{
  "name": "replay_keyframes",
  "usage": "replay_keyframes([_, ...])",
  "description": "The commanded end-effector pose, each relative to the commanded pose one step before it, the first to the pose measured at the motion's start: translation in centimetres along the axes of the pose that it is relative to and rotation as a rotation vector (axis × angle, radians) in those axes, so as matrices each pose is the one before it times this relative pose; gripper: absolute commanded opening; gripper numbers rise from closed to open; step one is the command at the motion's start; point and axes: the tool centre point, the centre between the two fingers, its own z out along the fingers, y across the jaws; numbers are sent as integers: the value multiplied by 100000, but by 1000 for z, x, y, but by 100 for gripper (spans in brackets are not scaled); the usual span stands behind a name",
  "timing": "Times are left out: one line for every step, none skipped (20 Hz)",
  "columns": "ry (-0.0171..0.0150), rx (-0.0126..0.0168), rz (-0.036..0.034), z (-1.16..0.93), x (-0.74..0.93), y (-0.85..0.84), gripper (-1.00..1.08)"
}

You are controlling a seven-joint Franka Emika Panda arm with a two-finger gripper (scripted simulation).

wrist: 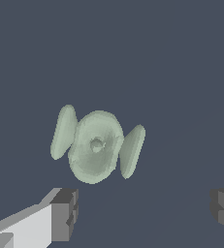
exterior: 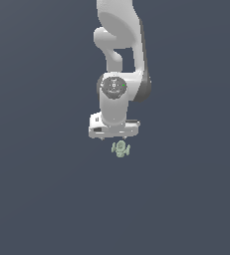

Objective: Pick up the object and move it to a goal position.

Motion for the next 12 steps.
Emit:
replay_keyframes([317, 411, -433, -72, 100, 87, 100])
replay_keyframes([69, 94, -26, -18, 20, 20, 100])
replay_keyframes([0, 0, 0, 7, 18, -18, 100])
replay_keyframes([24, 44, 109, -16, -9, 30, 100])
replay_keyframes([0, 0, 0, -7, -14, 2, 100])
replay_keyframes([-44, -76, -145, 23, 2, -26, 100])
replay_keyframes([6, -13, -229, 4, 0, -1, 100])
replay_keyframes([16, -11, -365, 6, 5, -8, 100])
replay_keyframes([28, -7, -502, 6, 9, -11, 100])
replay_keyframes([38, -6, -639, 7, 12, -12, 100])
replay_keyframes([46, -9, -792, 9, 15, -17, 100])
replay_keyframes([51, -16, -940, 12, 17, -19, 100])
